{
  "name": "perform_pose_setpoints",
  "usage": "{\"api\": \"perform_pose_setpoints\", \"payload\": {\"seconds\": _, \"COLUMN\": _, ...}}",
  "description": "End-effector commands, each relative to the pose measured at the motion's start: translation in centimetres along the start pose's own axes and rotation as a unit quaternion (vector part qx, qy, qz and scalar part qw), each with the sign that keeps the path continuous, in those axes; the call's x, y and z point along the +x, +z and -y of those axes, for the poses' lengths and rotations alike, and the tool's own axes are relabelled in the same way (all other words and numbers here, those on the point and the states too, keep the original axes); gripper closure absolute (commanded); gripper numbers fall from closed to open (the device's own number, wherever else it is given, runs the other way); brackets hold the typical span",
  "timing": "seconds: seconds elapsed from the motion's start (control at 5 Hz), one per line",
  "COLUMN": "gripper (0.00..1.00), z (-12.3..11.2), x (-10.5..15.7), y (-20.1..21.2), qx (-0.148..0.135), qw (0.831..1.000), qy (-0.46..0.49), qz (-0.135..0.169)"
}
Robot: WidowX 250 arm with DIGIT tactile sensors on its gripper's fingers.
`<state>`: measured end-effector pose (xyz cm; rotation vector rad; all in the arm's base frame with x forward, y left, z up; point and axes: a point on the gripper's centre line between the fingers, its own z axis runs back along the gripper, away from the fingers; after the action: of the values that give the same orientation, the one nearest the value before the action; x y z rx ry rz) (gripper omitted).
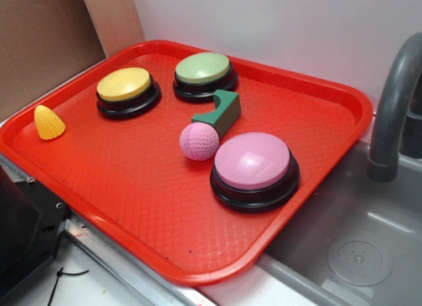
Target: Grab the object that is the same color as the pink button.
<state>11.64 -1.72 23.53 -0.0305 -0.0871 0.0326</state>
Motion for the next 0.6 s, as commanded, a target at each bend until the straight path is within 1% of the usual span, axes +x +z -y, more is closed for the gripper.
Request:
{"api": "perform_pose_setpoints", "payload": {"seconds": 0.0, "gripper": 0.00, "z": 0.0, "x": 0.0, "y": 0.0, "qx": 0.000, "qw": 1.000, "qy": 0.000, "qz": 0.000}}
{"api": "perform_pose_setpoints", "payload": {"seconds": 0.2, "gripper": 0.00, "z": 0.8, "x": 0.8, "y": -1.2, "qx": -0.020, "qw": 0.999, "qy": 0.019, "qz": 0.021}}
{"api": "perform_pose_setpoints", "payload": {"seconds": 0.4, "gripper": 0.00, "z": 1.7, "x": 1.7, "y": -2.5, "qx": -0.023, "qw": 0.996, "qy": 0.071, "qz": 0.039}}
